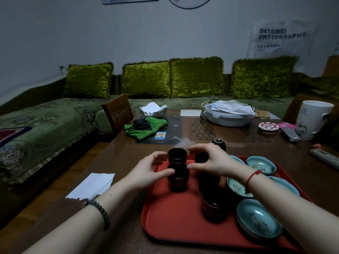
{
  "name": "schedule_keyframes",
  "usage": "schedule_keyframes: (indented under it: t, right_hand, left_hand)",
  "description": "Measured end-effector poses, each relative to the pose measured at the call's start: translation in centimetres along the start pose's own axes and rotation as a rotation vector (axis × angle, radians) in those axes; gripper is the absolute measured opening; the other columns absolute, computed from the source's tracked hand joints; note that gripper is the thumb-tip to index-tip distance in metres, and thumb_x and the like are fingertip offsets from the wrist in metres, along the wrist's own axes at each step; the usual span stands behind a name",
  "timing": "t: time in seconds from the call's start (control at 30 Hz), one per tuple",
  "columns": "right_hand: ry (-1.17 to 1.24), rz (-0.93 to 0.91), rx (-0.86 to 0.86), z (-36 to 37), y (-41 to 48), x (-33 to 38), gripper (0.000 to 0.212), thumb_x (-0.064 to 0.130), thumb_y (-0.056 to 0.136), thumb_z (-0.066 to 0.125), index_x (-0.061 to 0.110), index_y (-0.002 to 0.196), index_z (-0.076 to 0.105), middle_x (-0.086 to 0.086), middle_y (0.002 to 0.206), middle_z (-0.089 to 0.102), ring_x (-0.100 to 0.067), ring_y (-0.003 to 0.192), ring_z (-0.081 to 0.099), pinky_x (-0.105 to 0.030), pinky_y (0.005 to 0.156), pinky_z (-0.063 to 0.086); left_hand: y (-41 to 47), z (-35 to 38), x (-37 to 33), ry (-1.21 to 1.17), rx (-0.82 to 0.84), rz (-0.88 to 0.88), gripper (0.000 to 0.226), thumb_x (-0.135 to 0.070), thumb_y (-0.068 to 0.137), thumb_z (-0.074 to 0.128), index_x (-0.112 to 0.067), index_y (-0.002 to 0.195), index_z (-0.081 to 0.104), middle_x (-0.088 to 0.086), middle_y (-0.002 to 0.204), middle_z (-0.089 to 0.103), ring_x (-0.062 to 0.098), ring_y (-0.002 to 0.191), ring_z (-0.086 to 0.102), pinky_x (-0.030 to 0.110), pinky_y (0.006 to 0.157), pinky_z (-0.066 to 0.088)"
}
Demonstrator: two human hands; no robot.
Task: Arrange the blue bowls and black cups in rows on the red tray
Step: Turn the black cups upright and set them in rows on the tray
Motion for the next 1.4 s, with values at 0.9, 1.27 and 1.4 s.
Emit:
schedule_keyframes:
  t: [0.9,1.27,1.4]
  right_hand:
    - [0.124,0.29,-0.154,-7.0,3.3,-16.9,0.059,0.021,0.068,0.077,0.016,0.121,0.052,-0.008,0.111,0.061,-0.019,0.099,0.059,-0.027,0.086,0.046]
    - [0.119,0.311,0.081,-3.5,5.2,-20.5,0.066,0.027,0.063,0.08,0.02,0.122,0.051,-0.001,0.118,0.061,-0.012,0.106,0.056,-0.029,0.095,0.045]
    - [0.101,0.305,0.113,-3.2,5.5,-20.7,0.067,0.027,0.061,0.081,0.019,0.121,0.053,-0.003,0.122,0.06,-0.016,0.111,0.055,-0.036,0.1,0.044]
  left_hand:
    - [16.4,9.4,-4.0,0.132,0.14,0.036,0.059,-0.035,0.078,0.066,-0.017,0.129,0.042,0.004,0.129,0.055,0.01,0.114,0.049,0.012,0.086,0.031]
    - [19.7,14.7,-1.0,0.146,0.371,-0.094,0.056,-0.03,0.071,0.074,-0.017,0.12,0.05,-0.001,0.114,0.062,0.012,0.103,0.058,0.026,0.092,0.046]
    - [20.1,15.0,-1.0,0.163,0.386,-0.076,0.055,-0.032,0.067,0.077,-0.02,0.114,0.052,-0.006,0.102,0.061,0.009,0.095,0.058,0.021,0.081,0.044]
Point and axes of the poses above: each hand's wrist, its own y-axis towards the middle knuckle, its own z-axis out of the palm, x = y × z, the point moved 8 cm from there along y, towards the middle knuckle
